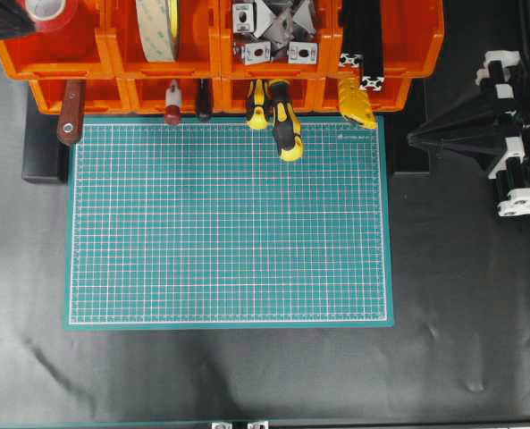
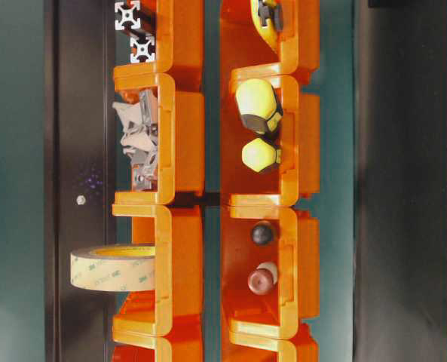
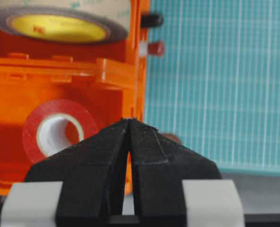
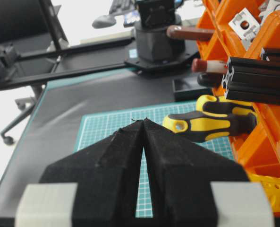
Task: Pick vinyl tape from container rack with left arm.
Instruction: 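Reach the left gripper into the top-left bin and grasp the red tape roll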
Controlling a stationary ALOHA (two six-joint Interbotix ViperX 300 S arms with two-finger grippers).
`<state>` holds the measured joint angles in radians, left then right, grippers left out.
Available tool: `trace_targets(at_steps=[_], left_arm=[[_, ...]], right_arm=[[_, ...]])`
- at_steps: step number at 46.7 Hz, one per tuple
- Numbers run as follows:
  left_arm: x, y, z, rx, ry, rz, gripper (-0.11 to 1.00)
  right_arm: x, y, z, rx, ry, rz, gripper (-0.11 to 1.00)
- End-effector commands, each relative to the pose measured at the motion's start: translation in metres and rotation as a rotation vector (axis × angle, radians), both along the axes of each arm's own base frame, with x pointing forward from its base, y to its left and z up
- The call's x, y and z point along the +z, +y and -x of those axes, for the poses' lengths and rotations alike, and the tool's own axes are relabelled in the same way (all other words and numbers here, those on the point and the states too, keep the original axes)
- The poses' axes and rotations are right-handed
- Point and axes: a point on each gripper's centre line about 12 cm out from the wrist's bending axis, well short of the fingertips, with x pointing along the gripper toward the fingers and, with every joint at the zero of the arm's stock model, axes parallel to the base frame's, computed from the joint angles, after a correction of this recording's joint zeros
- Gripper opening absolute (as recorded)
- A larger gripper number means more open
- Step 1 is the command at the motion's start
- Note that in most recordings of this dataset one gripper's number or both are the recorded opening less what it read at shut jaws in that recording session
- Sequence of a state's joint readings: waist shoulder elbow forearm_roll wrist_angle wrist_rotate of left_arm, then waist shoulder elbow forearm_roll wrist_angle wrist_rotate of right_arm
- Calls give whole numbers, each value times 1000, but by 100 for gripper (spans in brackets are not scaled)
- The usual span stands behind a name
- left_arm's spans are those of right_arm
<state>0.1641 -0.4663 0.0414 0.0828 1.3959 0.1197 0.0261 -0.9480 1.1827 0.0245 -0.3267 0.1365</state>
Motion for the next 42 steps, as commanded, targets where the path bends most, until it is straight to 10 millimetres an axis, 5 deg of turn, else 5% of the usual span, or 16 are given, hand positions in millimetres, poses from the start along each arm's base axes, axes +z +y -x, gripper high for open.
trace_targets(at_steps=[1, 10, 25, 42], left_arm=[[9, 8, -3, 23, 43, 0, 0], [4, 12, -8, 10, 118, -2, 11], [-20, 18, -10, 23, 188, 10, 87], [-43, 25, -17, 35, 211, 15, 84]], right_arm=[[14, 0, -3, 1, -40, -1, 1], [14, 0, -3, 2, -38, 2, 1], [13, 0, -3, 2, -37, 4, 1], [14, 0, -2, 0, -38, 4, 1]])
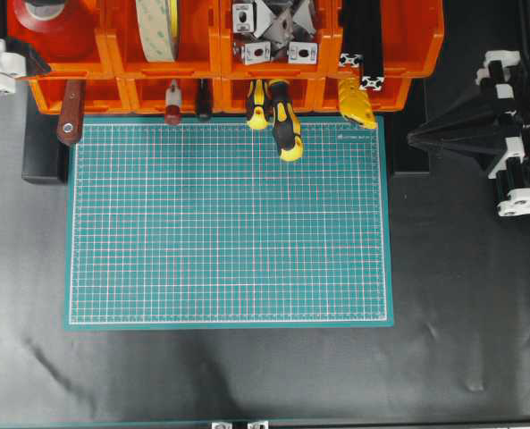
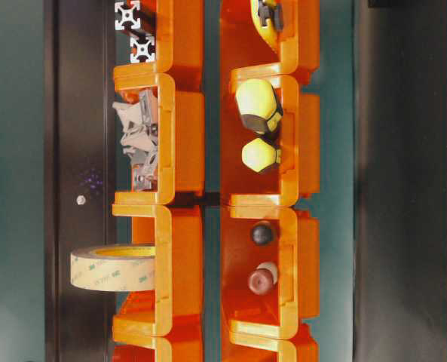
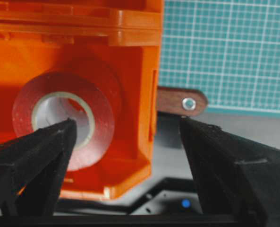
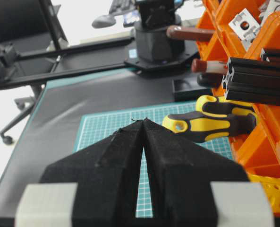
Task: Pick vinyl tape from container rack with left arm.
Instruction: 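Reach the left gripper into the top-left bin and grasp the red tape roll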
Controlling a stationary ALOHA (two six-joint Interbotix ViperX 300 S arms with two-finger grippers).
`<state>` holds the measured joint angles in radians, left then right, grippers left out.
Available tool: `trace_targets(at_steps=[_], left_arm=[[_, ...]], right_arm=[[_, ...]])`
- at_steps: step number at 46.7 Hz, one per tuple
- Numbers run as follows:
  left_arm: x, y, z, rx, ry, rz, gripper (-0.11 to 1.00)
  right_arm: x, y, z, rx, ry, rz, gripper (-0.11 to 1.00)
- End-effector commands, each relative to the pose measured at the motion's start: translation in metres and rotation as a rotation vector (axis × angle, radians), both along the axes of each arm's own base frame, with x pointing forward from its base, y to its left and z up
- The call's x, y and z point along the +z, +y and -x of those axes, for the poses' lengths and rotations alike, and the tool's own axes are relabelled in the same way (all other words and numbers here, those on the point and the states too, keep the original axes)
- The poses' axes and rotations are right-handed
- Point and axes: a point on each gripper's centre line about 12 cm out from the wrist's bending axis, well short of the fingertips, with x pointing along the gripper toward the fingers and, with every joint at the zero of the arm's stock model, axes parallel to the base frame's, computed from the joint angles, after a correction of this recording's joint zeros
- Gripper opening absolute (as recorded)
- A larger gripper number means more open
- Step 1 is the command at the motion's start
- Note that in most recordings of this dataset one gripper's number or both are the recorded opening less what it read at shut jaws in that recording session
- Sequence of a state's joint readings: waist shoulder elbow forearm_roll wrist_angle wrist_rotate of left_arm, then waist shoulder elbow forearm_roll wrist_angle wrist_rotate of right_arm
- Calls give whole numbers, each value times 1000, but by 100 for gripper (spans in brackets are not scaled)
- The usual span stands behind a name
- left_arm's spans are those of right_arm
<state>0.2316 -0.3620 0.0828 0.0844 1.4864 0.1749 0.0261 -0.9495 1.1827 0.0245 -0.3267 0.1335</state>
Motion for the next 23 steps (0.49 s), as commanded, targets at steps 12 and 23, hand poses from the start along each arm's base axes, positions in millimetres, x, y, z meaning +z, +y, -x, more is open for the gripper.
trace_targets(at_steps=[12, 23], left_arm=[[-5, 7, -3, 21, -16, -7, 84], [-9, 9, -1, 26, -10, -6, 83]], right_arm=[[14, 0, -2, 1, -40, -1, 1], [15, 0, -2, 1, -44, -1, 1]])
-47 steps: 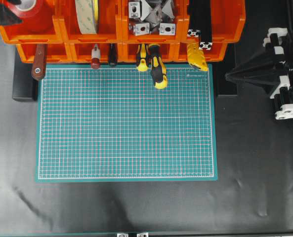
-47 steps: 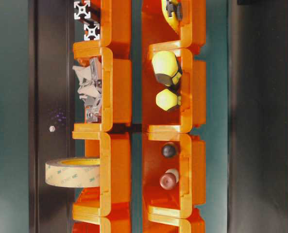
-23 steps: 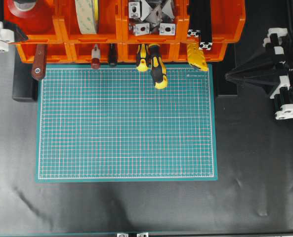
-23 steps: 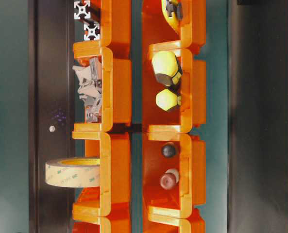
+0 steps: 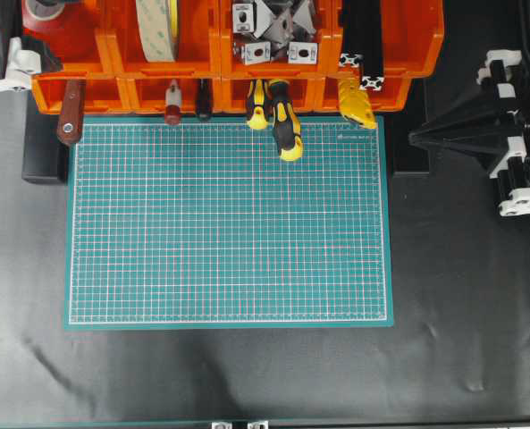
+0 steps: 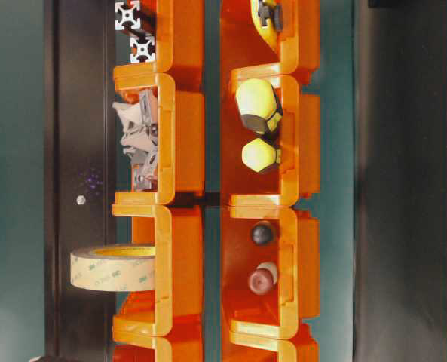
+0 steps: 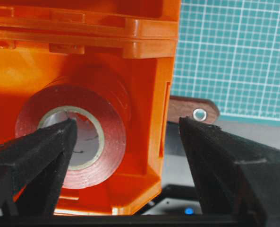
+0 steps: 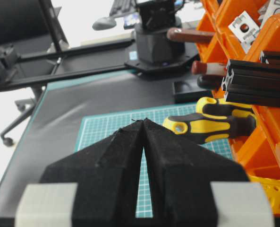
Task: Pick vinyl tape from container rack with left arm.
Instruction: 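Reach the left gripper into the top-left bin and grasp the red tape roll, then lift the red tape roll out and carry it over the mat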
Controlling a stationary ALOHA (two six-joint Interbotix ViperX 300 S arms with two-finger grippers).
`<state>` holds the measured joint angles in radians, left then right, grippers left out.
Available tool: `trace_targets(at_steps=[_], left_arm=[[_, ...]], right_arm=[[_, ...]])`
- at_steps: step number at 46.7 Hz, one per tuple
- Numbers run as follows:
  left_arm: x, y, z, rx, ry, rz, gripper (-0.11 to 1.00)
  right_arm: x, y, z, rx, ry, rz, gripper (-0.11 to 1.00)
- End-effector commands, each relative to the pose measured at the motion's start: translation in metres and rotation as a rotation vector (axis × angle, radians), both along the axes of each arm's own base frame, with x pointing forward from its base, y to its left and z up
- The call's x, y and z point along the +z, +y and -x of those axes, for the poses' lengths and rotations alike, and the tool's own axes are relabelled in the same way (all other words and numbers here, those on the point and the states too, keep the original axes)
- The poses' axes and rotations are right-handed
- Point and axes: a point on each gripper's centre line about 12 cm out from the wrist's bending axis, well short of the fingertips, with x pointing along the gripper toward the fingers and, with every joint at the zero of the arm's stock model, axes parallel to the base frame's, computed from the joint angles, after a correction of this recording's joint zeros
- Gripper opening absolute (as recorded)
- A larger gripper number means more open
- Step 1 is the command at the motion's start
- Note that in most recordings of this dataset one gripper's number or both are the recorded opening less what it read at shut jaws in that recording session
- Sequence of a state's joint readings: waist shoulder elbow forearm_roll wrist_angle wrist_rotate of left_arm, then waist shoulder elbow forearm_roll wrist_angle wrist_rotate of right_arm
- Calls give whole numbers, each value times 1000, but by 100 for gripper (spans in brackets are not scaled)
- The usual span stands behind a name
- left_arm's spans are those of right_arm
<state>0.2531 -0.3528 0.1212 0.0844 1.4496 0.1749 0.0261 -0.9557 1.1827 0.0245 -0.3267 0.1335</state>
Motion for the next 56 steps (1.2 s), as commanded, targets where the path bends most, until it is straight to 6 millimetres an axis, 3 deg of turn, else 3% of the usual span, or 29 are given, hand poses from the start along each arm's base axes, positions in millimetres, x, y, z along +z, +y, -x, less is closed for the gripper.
trace_targets(at_steps=[1, 14, 19, 22, 30, 32, 40, 48, 56], left_arm=[[5, 2, 3, 9, -20, -8, 83], [1, 4, 4, 17, -8, -5, 82], [1, 4, 5, 11, -9, -7, 76], [2, 4, 4, 4, -10, -10, 67], [6, 4, 5, -42, -12, -29, 24], [7, 4, 4, -50, -15, -33, 18], [34, 4, 5, -60, -73, -56, 18], [82, -1, 12, -50, -166, -75, 18], [122, -36, 6, -140, -304, -72, 18]], right_arm=[[14, 0, -3, 1, -37, -1, 1], [14, 0, -2, 1, -40, -1, 1], [15, 0, -2, 0, -44, -1, 1], [15, 0, -2, 0, -43, -1, 1], [15, 0, -2, 1, -41, -1, 1], [15, 0, -2, 0, -43, -1, 1], [15, 0, -2, 0, -43, -1, 1], [15, 0, -2, 0, -44, -1, 1], [17, 0, -1, 0, -51, -1, 1]])
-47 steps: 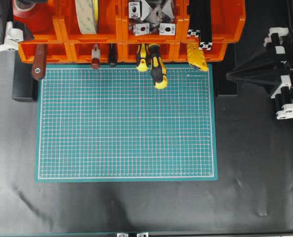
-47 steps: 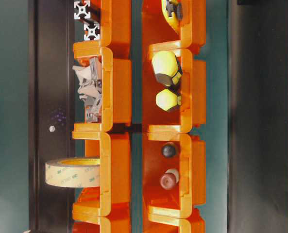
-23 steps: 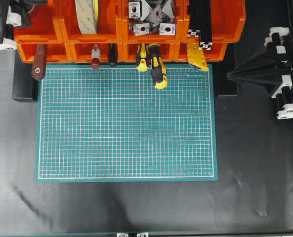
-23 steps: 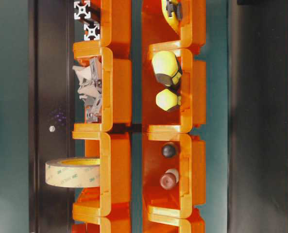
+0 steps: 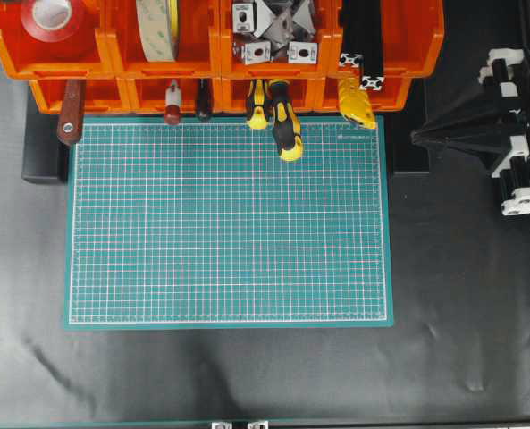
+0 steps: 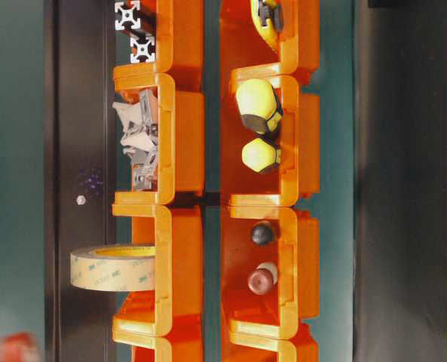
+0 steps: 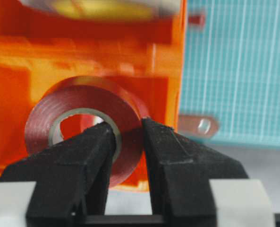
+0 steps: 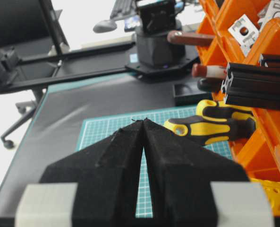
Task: Pick vinyl tape from container rack with left arm.
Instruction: 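Lift the red tape roll out and carry it over the mat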
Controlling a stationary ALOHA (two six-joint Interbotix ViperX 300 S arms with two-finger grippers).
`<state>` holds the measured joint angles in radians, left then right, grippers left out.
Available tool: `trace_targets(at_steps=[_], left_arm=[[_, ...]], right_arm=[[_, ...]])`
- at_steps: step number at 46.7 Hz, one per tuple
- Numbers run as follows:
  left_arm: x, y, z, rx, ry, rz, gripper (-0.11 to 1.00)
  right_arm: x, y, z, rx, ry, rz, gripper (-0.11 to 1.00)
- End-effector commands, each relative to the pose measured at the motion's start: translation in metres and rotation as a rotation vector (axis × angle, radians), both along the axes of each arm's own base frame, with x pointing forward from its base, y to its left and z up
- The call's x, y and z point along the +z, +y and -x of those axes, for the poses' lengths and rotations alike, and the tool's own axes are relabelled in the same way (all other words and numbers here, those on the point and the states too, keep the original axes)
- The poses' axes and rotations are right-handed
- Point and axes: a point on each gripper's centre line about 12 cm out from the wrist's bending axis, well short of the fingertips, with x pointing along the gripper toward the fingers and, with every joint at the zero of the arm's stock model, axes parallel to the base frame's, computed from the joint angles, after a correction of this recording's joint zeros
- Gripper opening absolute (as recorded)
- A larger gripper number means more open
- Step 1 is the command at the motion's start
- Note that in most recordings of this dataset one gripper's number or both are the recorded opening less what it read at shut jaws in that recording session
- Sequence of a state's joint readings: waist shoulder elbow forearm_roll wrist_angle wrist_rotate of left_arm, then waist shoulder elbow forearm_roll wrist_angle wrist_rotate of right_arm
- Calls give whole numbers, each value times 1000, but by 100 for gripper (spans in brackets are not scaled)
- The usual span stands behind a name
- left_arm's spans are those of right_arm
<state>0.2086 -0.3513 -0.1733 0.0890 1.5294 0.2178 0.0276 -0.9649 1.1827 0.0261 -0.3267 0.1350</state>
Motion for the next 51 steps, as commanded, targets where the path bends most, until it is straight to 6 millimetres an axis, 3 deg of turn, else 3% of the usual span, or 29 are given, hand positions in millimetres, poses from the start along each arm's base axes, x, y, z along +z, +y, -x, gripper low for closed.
trace_targets(at_steps=[1, 5, 9, 19, 25, 33, 40, 51], left_arm=[[32, -28, -1, -87, -115, -3, 18], [38, -60, -7, -176, -163, 21, 18], [29, -88, -17, -239, -176, 54, 18], [-31, -151, -51, -343, -126, 124, 18], [-70, -177, -76, -401, -133, 127, 18], [-114, -185, -96, -401, -118, 133, 18], [-169, -181, -108, -379, -14, 119, 18], [-223, -161, -118, -323, 76, 109, 18]], right_arm=[[16, 0, -2, -1, -45, 2, 1], [16, 0, -1, -1, -48, 2, 1], [17, 0, -1, -1, -52, 2, 1], [19, 0, 1, -1, -55, 2, 1], [18, 0, 2, -1, -44, -1, 1], [19, 0, 3, -1, -43, 0, 1], [18, 0, 3, 0, -37, 0, 1], [18, 0, 3, 0, -37, 0, 1]])
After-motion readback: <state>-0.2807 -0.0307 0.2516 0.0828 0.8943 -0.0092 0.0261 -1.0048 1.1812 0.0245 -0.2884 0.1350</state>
